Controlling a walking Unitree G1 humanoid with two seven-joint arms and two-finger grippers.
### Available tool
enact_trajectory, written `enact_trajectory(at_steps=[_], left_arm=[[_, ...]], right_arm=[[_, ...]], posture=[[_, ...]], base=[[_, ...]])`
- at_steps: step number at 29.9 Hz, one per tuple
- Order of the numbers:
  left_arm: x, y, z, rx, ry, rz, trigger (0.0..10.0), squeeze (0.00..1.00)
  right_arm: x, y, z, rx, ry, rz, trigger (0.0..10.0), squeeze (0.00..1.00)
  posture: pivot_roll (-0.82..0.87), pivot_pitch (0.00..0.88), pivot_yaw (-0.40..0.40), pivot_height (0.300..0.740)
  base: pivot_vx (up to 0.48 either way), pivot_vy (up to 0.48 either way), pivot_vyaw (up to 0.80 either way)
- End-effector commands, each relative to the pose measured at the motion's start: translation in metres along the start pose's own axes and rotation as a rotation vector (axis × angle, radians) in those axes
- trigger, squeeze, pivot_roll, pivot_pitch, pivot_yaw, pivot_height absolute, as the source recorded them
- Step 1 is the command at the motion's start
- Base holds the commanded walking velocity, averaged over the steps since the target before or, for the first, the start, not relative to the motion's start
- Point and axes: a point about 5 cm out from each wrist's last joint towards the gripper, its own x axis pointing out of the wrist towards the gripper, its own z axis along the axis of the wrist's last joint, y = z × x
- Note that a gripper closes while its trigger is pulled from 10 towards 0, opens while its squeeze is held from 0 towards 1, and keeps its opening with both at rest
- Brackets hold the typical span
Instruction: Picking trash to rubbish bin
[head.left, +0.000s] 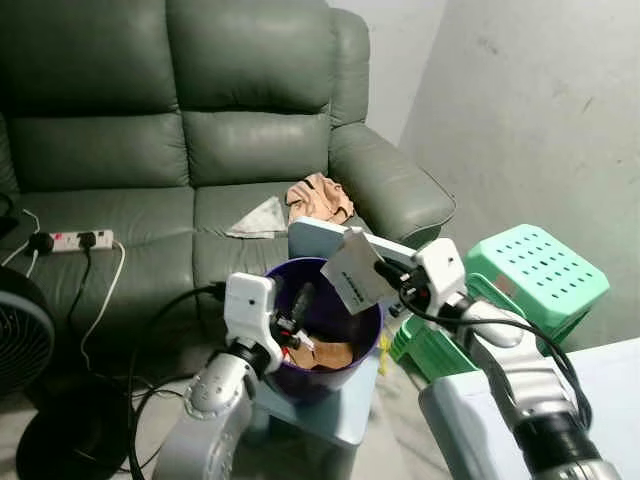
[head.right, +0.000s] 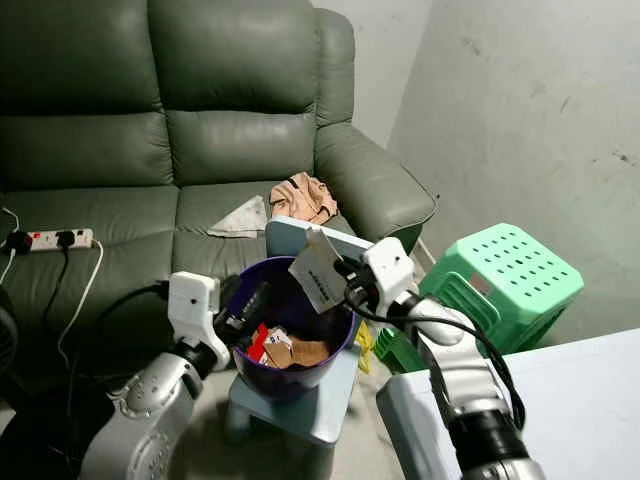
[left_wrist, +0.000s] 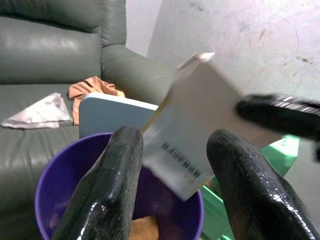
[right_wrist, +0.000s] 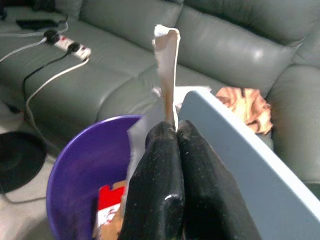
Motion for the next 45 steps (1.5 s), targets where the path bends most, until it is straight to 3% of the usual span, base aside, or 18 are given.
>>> enact_trajectory(at_steps=[1, 7, 14, 23, 30, 31, 39, 45], left_arm=[[-0.002, -0.008, 0.003, -0.008, -0.004, -0.006, 10.0, 0.00], [-0.013, -0.017, 0.004, -0.039, 0.005, 0.020, 10.0, 0.00], [-0.019, -0.024, 0.006, -0.058, 0.009, 0.050, 10.0, 0.00], [-0.026, -0.029, 0.005, -0.079, 0.029, 0.060, 10.0, 0.00], [-0.027, -0.030, 0.006, -0.082, 0.036, 0.055, 10.0, 0.00], [-0.027, -0.030, 0.006, -0.080, 0.039, 0.054, 10.0, 0.00], [-0.030, -0.029, 0.006, -0.078, 0.050, 0.057, 10.0, 0.00], [-0.030, -0.030, 0.007, -0.085, 0.056, 0.056, 10.0, 0.00]], right_arm=[[0.002, -0.002, -0.004, -0.011, 0.027, 0.010, 10.0, 0.00], [0.012, 0.002, -0.016, -0.008, 0.089, 0.050, 10.0, 0.00], [0.026, 0.011, -0.022, 0.062, 0.126, 0.066, 10.0, 0.00], [0.047, 0.027, -0.010, 0.192, 0.018, 0.047, 10.0, 0.00], [0.056, 0.035, -0.006, 0.222, -0.018, 0.003, 10.0, 0.00], [0.057, 0.035, -0.005, 0.217, -0.028, -0.020, 10.0, 1.00], [0.059, 0.030, -0.003, 0.232, -0.034, -0.115, 10.0, 1.00], [0.062, 0.032, -0.001, 0.243, -0.041, -0.108, 10.0, 1.00]], posture=[[0.10, 0.050, -0.197, 0.740], [0.13, 0.099, -0.230, 0.740], [0.15, 0.149, -0.259, 0.740], [0.14, 0.176, -0.261, 0.740], [0.15, 0.184, -0.248, 0.740], [0.15, 0.186, -0.246, 0.740], [0.16, 0.192, -0.241, 0.740], [0.16, 0.191, -0.244, 0.740]], base=[[0.000, 0.000, 0.00], [0.000, 0.000, 0.00], [0.000, 0.000, 0.00], [0.000, 0.000, 0.00], [0.000, 0.000, 0.00], [0.000, 0.000, 0.00], [0.000, 0.000, 0.00], [0.000, 0.000, 0.00]])
